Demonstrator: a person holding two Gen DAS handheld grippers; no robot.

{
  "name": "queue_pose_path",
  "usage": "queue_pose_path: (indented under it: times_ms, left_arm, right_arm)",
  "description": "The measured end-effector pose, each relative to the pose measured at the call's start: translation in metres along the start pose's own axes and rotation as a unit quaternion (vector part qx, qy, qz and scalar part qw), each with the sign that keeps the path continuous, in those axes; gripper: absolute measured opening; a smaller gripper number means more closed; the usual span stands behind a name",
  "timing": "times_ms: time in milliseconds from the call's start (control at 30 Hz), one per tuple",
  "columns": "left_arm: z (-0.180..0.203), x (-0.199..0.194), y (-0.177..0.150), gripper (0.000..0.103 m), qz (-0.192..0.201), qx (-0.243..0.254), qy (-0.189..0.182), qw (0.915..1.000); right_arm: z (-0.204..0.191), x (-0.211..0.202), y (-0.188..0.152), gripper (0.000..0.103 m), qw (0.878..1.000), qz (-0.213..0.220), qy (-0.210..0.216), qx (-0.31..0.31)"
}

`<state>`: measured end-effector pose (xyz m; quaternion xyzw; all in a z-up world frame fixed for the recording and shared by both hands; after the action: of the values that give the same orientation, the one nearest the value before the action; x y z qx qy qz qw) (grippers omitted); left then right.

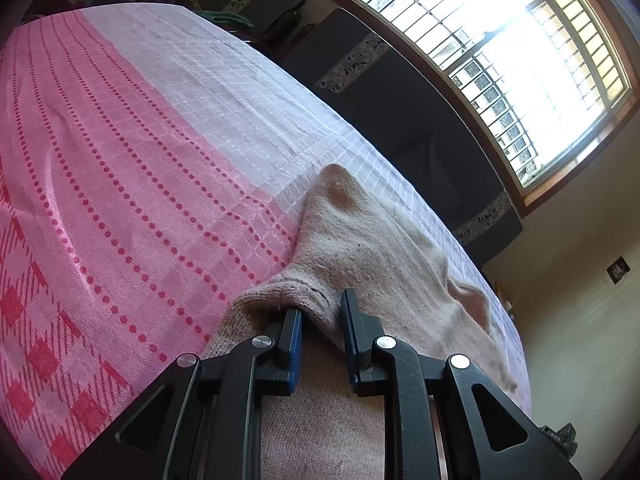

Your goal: Fold small clothes

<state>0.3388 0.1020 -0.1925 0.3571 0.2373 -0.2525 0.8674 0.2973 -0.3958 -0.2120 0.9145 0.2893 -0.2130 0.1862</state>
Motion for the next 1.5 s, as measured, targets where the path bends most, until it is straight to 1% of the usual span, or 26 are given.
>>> queue_pose_path:
  times_ms: [67,133,167,233,267,300,333,400,433,467,500,533,667,733,767,833,867,900,967,1033,1100,1133,1233,1300,1400,1500]
  left_arm:
    - [0.001,0.0,0.0,0.02,-0.001,0.0,-0.002,1.0]
    - [0.001,0.001,0.0,0.021,-0.001,0.0,-0.003,1.0]
    - [0.001,0.001,0.001,0.021,-0.001,0.0,-0.003,1.0]
    - [0.001,0.001,0.001,0.021,-0.001,0.001,-0.002,1.0]
    - [0.0,0.001,0.001,0.021,-0.001,0.001,-0.002,1.0]
    - [0.0,0.001,0.001,0.021,-0.001,0.0,-0.003,1.0]
    - [0.001,0.001,0.0,0.021,-0.001,0.0,-0.003,1.0]
    - [0.001,0.001,0.0,0.021,-0.001,0.0,-0.003,1.0]
    - [0.001,0.001,0.0,0.021,-0.001,0.0,-0.002,1.0]
    - [0.001,0.001,0.0,0.021,-0.001,0.0,-0.002,1.0]
    - [0.001,0.001,0.0,0.021,0.0,0.0,-0.002,1.0]
    - [0.001,0.001,0.0,0.021,0.0,0.0,-0.002,1.0]
    - [0.0,0.001,0.0,0.021,0.0,0.002,-0.001,1.0]
    - [0.001,0.001,0.0,0.021,-0.001,0.001,-0.002,1.0]
    - [0.001,0.001,0.0,0.021,-0.002,0.0,-0.004,1.0]
    - [0.002,0.001,0.0,0.024,-0.003,-0.001,-0.011,0.9999]
    - [0.004,0.001,0.0,0.03,-0.004,0.001,-0.018,0.9998]
    - [0.007,0.001,0.0,0.034,-0.005,0.006,-0.026,0.9996]
    - [0.015,-0.001,-0.003,0.049,-0.008,0.024,-0.038,0.999]
    - [0.025,-0.006,-0.011,0.059,-0.021,0.054,-0.044,0.9973]
    - [0.028,-0.016,-0.024,0.059,-0.05,0.087,-0.039,0.9942]
    - [0.027,-0.024,-0.032,0.059,-0.063,0.094,-0.045,0.9925]
    - [0.014,-0.056,-0.054,0.059,-0.101,0.085,-0.074,0.9886]
    - [0.002,-0.079,-0.066,0.059,-0.123,0.094,-0.077,0.985]
    - [-0.017,-0.119,-0.074,0.059,-0.126,0.121,-0.081,0.9813]
    - [-0.037,-0.151,-0.088,0.059,-0.148,0.147,-0.081,0.9747]
  right_arm:
    - [-0.003,-0.003,0.0,0.011,1.0,-0.001,0.015,0.013]
    - [-0.008,-0.009,-0.002,0.027,1.0,0.003,0.025,0.008]
    - [-0.011,-0.013,-0.003,0.031,1.0,0.01,0.024,-0.002]
    - [-0.016,-0.02,-0.001,0.043,0.999,0.023,0.012,-0.02]
    - [-0.018,-0.021,0.002,0.048,0.999,0.027,0.006,-0.029]
    - [-0.021,-0.02,0.005,0.056,0.999,0.03,-0.002,-0.039]
    - [-0.022,-0.019,0.009,0.059,0.998,0.033,-0.015,-0.049]
    - [-0.025,-0.014,0.015,0.059,0.996,0.039,-0.034,-0.069]
    - [-0.025,-0.01,0.016,0.056,0.994,0.037,-0.049,-0.085]
    - [-0.022,-0.005,0.017,0.05,0.991,0.035,-0.079,-0.104]
    - [-0.016,-0.003,0.017,0.021,0.984,0.034,-0.123,-0.123]
    - [-0.014,-0.001,0.016,0.012,0.98,0.032,-0.143,-0.138]
    - [-0.013,-0.008,0.014,0.011,0.976,0.034,-0.148,-0.156]
    - [-0.018,-0.022,0.007,0.017,0.976,0.048,-0.141,-0.161]
    - [-0.022,-0.03,0.0,0.018,0.975,0.051,-0.132,-0.171]
    - [-0.029,-0.042,-0.023,0.027,0.971,0.037,-0.124,-0.201]
    - [-0.032,-0.049,-0.038,0.03,0.97,0.026,-0.114,-0.211]
    - [-0.033,-0.057,-0.054,0.036,0.971,0.014,-0.098,-0.217]
    - [-0.03,-0.075,-0.086,0.044,0.972,-0.014,-0.073,-0.222]
    - [-0.022,-0.099,-0.11,0.06,0.97,-0.028,-0.068,-0.233]
    - [-0.013,-0.125,-0.127,0.062,0.964,-0.032,-0.074,-0.252]
    - [-0.007,-0.139,-0.132,0.062,0.962,-0.034,-0.078,-0.261]
    - [0.014,-0.174,-0.14,0.062,0.956,-0.036,-0.096,-0.274]
    - [0.031,-0.19,-0.14,0.062,0.959,-0.041,-0.099,-0.262]
    - [0.05,-0.207,-0.143,0.062,0.966,-0.04,-0.092,-0.237]
    - [0.057,-0.217,-0.154,0.062,0.968,-0.043,-0.075,-0.236]
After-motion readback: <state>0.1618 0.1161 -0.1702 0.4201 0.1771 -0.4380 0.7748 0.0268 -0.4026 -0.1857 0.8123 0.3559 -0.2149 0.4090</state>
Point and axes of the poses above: each gripper's, at about its wrist camera, not at the fingertips, and x roughly the way its jaws point, z to its right, y to its top, the point moved 10 cm from there along x, roughly the way its jaws point
